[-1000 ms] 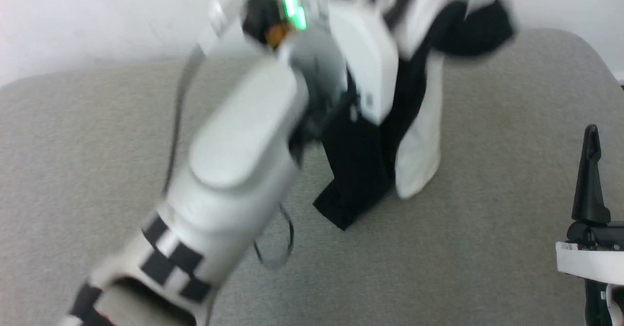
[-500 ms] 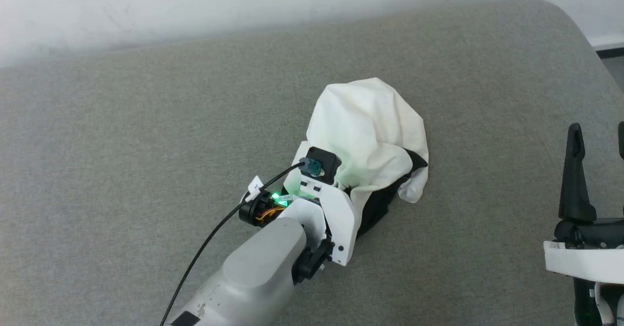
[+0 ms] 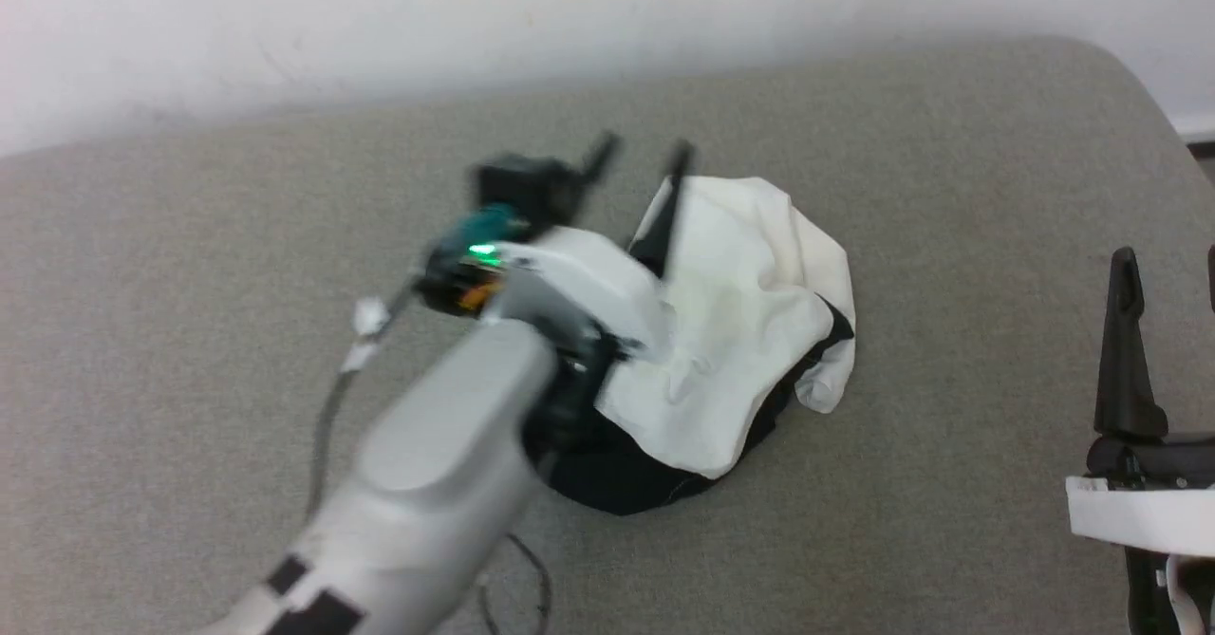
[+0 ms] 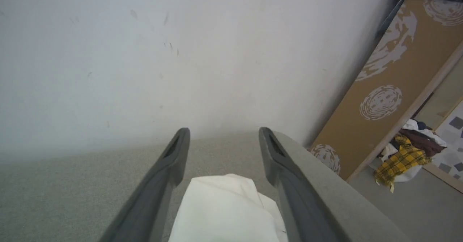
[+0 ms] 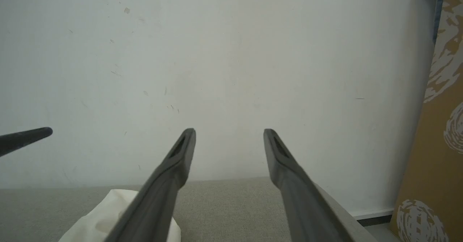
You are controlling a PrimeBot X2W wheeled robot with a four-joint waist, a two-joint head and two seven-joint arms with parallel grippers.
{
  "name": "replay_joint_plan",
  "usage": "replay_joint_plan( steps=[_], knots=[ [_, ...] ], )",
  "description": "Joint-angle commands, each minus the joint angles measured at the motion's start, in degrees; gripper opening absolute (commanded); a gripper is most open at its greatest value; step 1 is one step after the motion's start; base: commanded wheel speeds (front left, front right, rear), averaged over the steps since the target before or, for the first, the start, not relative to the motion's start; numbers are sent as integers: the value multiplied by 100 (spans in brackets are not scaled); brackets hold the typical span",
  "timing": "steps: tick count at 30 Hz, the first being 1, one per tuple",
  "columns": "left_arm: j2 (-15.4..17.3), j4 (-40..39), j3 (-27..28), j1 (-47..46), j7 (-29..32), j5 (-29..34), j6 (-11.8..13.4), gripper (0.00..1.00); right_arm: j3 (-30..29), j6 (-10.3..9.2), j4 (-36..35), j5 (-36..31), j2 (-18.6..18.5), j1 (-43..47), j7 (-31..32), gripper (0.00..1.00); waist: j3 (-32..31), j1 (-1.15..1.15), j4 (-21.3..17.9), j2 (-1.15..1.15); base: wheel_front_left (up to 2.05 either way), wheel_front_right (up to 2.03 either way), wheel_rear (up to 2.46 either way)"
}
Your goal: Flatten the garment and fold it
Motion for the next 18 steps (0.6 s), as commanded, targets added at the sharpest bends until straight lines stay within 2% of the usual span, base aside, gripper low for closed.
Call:
replay_joint_plan(
  steps=[1, 6, 9, 13, 18],
  knots=[
    [238, -230, 164, 150, -159, -42, 123, 100, -20, -11, -27, 3, 4, 93, 20, 100, -166, 0, 87, -1, 0, 0, 0],
    [1093, -1632, 735, 1053, -590, 145, 738, 100, -91, -11, -31, 61, 20, 296, 84, 100, -305, 0, 122, -1, 0, 0, 0],
    [1398, -2542, 1126, 1897, -693, 296, 1090, 100, -140, -11, 6, 95, 28, 431, 97, 100, -316, 0, 148, -1, 0, 0, 0],
    [1490, -3659, 1659, 3056, -714, 866, 1177, 100, -202, -11, 91, 159, 35, 618, 83, 100, -267, 0, 216, -1, 0, 0, 0],
    [1295, -4193, 2153, 4295, -716, 1793, 1011, 100, -199, -11, 231, 237, 40, 781, 62, 100, -235, 0, 276, -1, 0, 0, 0]
  ],
)
